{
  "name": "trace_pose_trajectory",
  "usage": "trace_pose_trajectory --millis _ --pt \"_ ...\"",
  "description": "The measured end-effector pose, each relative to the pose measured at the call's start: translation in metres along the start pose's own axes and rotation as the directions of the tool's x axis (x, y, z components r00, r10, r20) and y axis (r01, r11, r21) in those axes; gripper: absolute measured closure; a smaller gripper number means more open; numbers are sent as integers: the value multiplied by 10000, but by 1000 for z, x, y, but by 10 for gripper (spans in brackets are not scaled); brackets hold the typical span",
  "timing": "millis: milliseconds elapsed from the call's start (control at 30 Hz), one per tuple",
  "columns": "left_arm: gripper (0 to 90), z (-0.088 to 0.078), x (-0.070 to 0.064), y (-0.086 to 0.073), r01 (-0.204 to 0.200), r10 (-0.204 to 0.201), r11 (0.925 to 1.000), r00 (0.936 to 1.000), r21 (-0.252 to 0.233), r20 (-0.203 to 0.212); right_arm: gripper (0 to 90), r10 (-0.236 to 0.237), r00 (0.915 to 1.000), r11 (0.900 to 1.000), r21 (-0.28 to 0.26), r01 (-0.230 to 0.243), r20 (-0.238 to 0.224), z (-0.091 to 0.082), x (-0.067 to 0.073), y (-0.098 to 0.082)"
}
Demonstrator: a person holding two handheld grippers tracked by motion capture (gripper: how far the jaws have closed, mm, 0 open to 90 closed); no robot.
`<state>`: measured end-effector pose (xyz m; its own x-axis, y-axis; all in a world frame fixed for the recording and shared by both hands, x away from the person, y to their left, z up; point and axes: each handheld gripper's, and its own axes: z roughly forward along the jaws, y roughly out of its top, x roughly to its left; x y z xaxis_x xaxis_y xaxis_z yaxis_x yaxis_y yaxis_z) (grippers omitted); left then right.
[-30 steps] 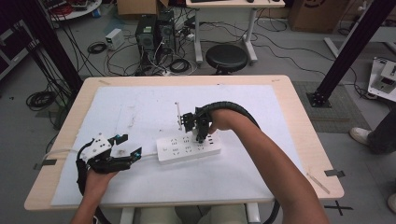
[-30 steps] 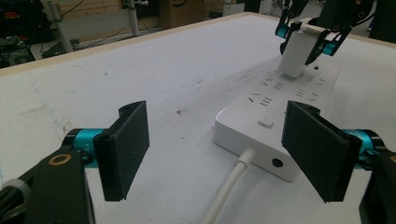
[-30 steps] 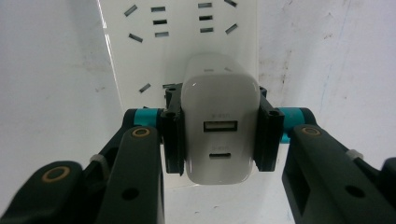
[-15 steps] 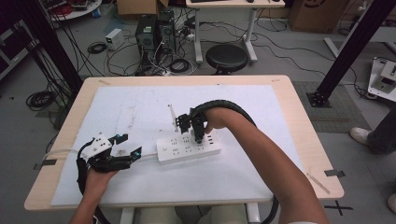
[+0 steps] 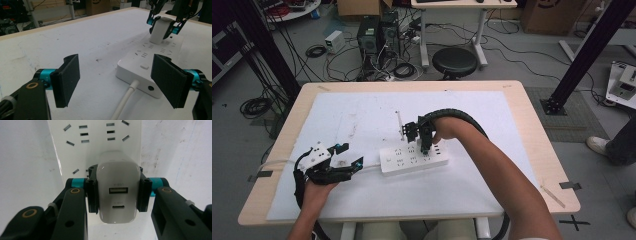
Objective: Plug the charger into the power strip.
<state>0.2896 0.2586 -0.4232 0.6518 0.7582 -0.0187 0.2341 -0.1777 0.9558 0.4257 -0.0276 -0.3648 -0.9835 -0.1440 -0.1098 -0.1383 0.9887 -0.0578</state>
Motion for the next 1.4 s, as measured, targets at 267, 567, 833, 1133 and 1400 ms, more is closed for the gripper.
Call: trace_pose_trajectory --millis 267,567,833,1133,1400 --pt "234 0 -2 0 -20 20 10000 10000 37 14 607 425 9991 9821 -1839 -405 67 2 2 -21" --pt "234 -1 -1 0 86 -86 10000 10000 -32 -5 253 3231 9439 8441 -4302 -3202 -686 -6 6 -63" --pt "234 -1 -3 2 176 -175 9996 9998 -206 45 220 5282 8398 6439 -5857 -4923 -1252 -8 24 -109" --pt "234 0 -4 4 243 -239 9989 9997 -410 102 207 6743 7266 4500 -7068 -5458 -1317 -8 57 -152" --pt "234 1 -5 6 253 -248 9983 9996 -526 101 207 7594 6339 3179 -7665 -5580 -1465 4 92 -188"
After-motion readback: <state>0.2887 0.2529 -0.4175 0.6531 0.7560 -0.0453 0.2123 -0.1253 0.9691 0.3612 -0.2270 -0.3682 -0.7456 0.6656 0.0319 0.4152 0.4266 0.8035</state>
